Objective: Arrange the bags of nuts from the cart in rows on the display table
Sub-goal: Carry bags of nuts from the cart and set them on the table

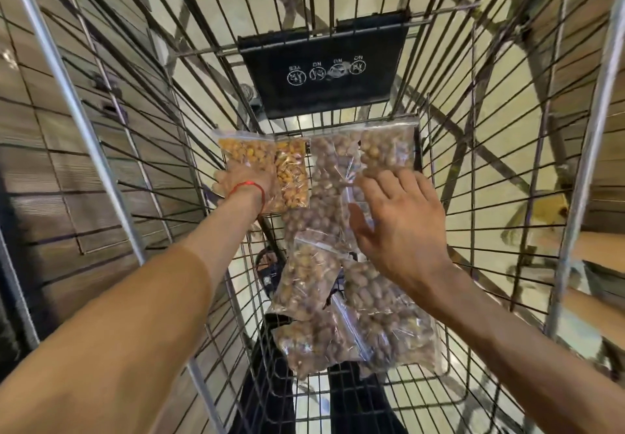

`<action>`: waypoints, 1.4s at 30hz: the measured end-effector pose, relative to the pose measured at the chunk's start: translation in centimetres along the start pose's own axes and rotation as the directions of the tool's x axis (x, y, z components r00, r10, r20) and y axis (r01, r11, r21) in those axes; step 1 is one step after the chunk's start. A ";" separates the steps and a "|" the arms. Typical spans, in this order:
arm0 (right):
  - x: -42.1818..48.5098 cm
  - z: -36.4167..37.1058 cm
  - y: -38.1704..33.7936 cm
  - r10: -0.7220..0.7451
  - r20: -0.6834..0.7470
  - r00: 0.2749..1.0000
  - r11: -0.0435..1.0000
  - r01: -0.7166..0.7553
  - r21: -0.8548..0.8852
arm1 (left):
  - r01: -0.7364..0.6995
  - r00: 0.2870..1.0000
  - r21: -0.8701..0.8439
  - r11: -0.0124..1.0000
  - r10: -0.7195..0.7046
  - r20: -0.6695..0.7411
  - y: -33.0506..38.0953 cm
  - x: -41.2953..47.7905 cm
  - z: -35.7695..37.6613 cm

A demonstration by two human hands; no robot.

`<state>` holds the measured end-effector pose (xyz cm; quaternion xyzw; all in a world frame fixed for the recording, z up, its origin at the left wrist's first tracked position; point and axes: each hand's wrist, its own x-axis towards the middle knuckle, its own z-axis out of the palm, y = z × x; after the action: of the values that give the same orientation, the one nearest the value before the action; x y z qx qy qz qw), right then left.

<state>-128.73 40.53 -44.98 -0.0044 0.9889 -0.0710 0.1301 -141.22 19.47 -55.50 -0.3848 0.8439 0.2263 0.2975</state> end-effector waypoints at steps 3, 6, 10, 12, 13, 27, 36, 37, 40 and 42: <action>0.1 0.1 0.2 0.002 -0.020 1.000 1.000 -0.002 0.007 | -0.040 0.999 0.021 0.999 0.040 -0.018 -0.2 -0.6 0.8; 0.2 0.0 0.2 0.013 -0.030 0.999 1.000 -0.012 0.018 | -0.153 0.988 -0.006 0.988 0.152 -0.036 -0.9 -1.3 1.2; 0.0 -0.1 0.7 0.005 -0.018 1.000 1.000 -0.005 0.014 | -0.221 0.973 0.078 0.972 0.225 -0.047 -0.7 -1.3 1.0; -0.1 0.1 1.0 0.003 -0.029 1.000 1.000 -0.003 0.018 | -0.198 0.980 0.050 0.979 0.198 -0.011 -0.3 -0.9 0.7; 0.0 0.3 1.1 0.003 -0.034 0.999 1.000 -0.002 0.020 | -0.185 0.983 0.067 0.980 0.184 0.023 -0.3 -0.5 0.7; 3.7 4.1 -0.9 0.020 0.288 0.957 0.814 -0.182 0.551 | -0.144 0.989 -0.300 0.943 0.148 -0.008 -1.7 -3.1 -1.6; 11.2 7.2 -3.8 -0.074 0.634 0.769 0.343 -0.578 0.741 | -0.040 0.997 -0.560 0.828 0.068 0.030 -5.2 -8.0 -4.5; 11.7 7.5 -4.1 -0.091 0.660 0.745 0.349 -0.597 0.722 | -0.038 0.998 -0.555 0.831 0.062 0.025 -5.8 -8.1 -4.5; 12.8 9.0 -4.5 -0.089 0.696 0.712 0.268 -0.656 0.705 | -0.060 0.997 -0.523 0.850 0.080 0.017 -6.7 -8.4 -4.4; 13.3 9.7 -4.8 -0.081 0.720 0.689 0.192 -0.698 0.690 | -0.069 0.997 -0.505 0.860 0.080 0.000 -7.0 -8.3 -4.1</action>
<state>-139.14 34.08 -57.00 0.2696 0.6078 -0.6091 0.4323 -132.68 17.05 -48.00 -0.4139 0.7663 0.4546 0.1865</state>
